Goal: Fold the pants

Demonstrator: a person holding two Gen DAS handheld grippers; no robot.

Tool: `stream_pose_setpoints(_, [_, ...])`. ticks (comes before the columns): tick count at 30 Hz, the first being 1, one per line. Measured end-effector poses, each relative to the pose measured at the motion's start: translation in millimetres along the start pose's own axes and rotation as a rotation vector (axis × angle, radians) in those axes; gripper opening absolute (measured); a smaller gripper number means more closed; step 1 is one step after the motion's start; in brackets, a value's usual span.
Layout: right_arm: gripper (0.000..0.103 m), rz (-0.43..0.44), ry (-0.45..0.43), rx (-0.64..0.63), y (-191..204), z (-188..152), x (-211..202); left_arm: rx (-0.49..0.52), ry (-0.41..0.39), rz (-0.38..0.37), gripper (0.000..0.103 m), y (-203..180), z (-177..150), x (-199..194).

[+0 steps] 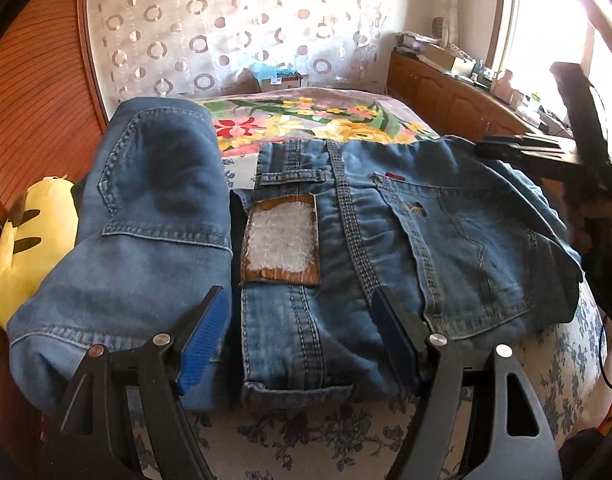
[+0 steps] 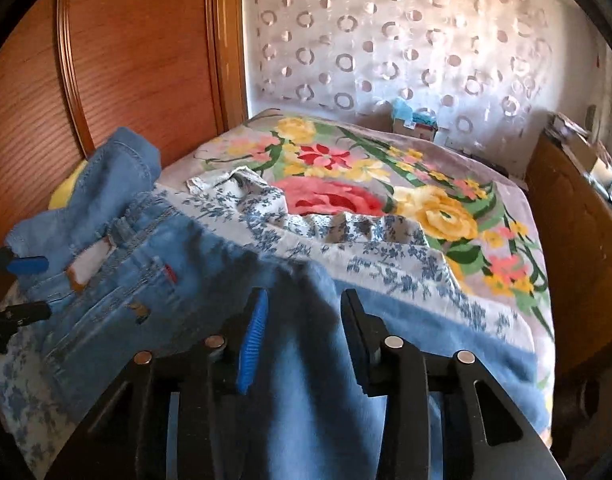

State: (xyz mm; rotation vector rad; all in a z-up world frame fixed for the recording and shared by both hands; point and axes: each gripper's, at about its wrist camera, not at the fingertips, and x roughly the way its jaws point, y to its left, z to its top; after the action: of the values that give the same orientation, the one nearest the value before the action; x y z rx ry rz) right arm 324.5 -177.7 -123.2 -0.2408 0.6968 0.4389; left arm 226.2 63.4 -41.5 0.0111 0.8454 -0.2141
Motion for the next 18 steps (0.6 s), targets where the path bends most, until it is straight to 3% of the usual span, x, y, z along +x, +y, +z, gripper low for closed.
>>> stream_pose_setpoints(18, [0.042, 0.044, 0.023, 0.097, 26.3, -78.4, -81.6, 0.011, -0.011, 0.026, 0.073, 0.3, -16.7, -6.4])
